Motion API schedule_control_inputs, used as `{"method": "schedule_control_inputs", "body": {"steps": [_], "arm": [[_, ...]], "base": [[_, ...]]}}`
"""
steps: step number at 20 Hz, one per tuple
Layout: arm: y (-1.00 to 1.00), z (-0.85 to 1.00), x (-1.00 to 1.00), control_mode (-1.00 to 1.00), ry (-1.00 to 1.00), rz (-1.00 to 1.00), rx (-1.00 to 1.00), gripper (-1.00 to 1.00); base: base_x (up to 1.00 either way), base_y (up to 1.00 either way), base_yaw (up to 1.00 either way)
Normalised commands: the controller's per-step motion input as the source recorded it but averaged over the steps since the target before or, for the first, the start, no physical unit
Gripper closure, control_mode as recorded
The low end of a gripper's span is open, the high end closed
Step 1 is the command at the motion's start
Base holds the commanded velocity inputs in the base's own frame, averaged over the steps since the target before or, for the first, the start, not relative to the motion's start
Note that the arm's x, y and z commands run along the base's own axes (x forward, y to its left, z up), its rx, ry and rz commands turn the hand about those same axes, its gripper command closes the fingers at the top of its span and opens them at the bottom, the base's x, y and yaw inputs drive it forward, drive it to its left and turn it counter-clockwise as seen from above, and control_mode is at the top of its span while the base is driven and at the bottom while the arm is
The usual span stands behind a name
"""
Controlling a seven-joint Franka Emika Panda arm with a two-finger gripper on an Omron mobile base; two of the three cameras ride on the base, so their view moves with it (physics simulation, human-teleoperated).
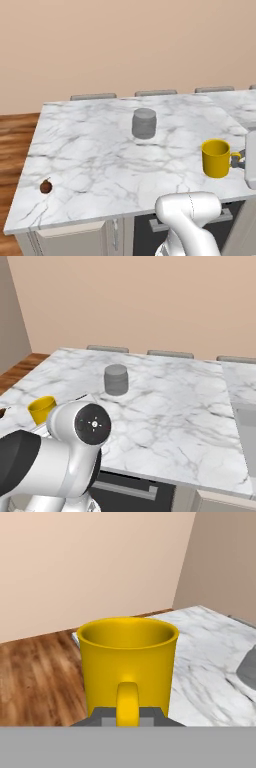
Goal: Open the cabinet directly in front. Then move the wine and the mug to the dining counter with the jar on it.
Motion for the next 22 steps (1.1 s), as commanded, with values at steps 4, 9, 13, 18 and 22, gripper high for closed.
{"method": "schedule_control_inputs", "body": {"steps": [4,9,13,18,22], "arm": [[0.00,0.00,0.00,1.00,0.00,0.00,0.00,1.00],[0.00,0.00,0.00,1.00,0.00,0.00,0.00,1.00],[0.00,0.00,0.00,-1.00,0.00,0.00,0.00,1.00],[0.00,0.00,0.05,-1.00,0.00,0.00,0.00,1.00],[0.00,-0.01,0.45,-1.00,0.00,0.00,0.00,1.00]], "base": [[0.10,0.00,0.02],[0.00,0.00,0.00],[0.00,0.00,0.00],[0.00,0.00,0.00],[0.00,0.00,0.00]]}}
